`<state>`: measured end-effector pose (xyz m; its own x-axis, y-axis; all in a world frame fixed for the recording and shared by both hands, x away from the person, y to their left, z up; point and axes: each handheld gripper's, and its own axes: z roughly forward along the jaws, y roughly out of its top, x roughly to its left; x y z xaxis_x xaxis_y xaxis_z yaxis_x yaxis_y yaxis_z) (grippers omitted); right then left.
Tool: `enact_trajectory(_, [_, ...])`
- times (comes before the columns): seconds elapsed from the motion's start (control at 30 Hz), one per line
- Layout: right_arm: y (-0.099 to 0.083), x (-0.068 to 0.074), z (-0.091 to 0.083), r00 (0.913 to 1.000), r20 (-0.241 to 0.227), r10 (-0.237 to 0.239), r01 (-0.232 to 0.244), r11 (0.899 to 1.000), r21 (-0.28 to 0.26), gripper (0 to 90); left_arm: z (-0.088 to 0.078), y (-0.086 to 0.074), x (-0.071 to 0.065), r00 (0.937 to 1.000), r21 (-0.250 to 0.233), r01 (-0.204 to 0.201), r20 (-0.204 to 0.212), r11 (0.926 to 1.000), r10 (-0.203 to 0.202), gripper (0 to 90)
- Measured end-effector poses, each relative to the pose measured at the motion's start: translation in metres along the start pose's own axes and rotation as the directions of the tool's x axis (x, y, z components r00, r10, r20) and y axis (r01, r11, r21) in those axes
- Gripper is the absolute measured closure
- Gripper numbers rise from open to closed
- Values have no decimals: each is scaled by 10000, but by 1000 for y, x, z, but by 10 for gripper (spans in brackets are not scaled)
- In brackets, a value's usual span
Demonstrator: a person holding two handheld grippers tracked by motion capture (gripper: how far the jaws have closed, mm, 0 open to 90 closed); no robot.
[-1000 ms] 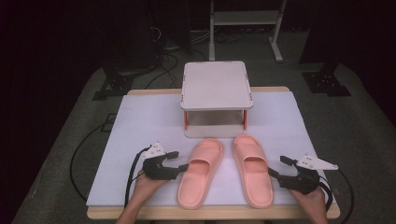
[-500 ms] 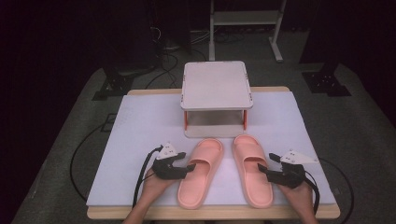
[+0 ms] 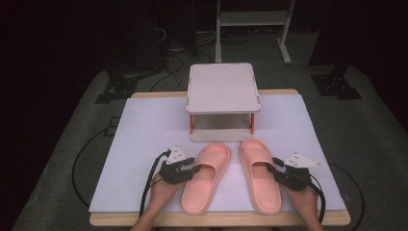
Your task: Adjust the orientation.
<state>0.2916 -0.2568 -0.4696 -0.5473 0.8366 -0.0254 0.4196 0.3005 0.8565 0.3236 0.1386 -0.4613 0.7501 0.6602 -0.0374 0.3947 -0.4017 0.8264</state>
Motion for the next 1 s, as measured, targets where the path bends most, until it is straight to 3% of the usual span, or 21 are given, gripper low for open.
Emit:
enact_trajectory(0.47, [0,0,-1,9993,349,-91,88,9999,70,683,-2,0,1,9997,22,-175,-144,9998,175,734])
enact_trajectory(1.0, [0,-1,-1,9984,561,-89,85,9999,67,720,-4,-1,4,9994,-93,-141,-320,9999,138,773])
